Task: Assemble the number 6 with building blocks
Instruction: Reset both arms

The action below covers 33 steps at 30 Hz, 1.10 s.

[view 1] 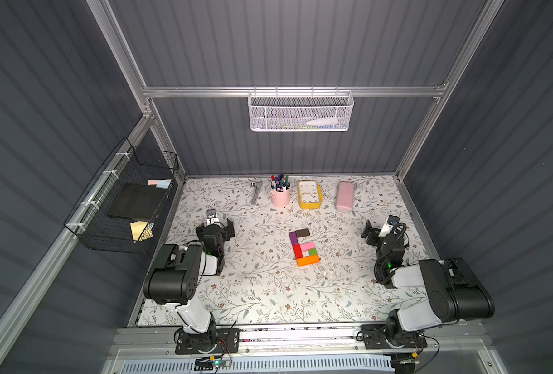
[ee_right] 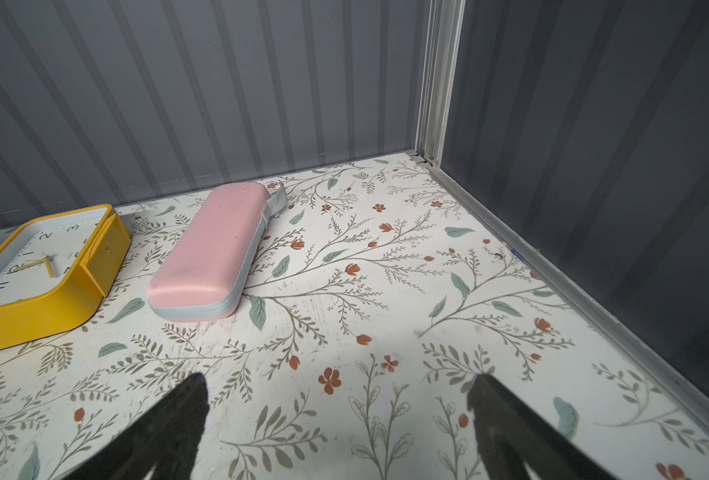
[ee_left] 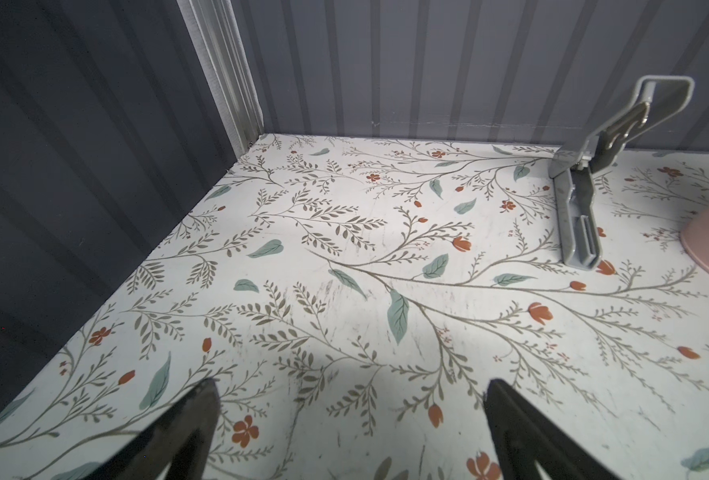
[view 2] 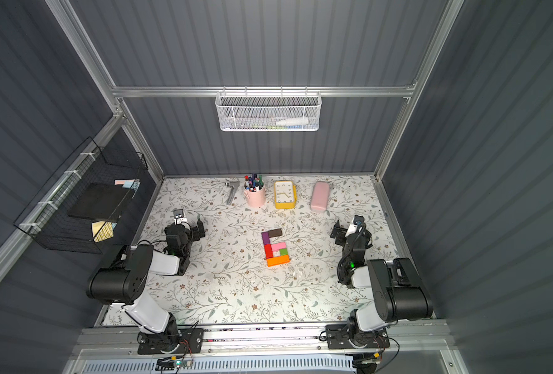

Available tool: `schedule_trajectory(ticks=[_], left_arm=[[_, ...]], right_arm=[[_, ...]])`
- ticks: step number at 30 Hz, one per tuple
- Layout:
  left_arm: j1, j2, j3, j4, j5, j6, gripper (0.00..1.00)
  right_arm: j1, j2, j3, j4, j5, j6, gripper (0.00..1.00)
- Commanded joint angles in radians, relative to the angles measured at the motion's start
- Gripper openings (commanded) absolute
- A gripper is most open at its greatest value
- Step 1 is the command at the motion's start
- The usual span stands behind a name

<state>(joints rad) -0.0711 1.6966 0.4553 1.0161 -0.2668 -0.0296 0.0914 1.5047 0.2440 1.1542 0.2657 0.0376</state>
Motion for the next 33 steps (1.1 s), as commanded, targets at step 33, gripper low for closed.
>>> schedule_trajectory(ticks=[33], left_arm=[[0.005,0.000,0.017,0.001,0.010,-0.017,0.99]], right_arm=[[-0.027,-0.008,0.028,-0.020,-0.060,0.004,0.99]])
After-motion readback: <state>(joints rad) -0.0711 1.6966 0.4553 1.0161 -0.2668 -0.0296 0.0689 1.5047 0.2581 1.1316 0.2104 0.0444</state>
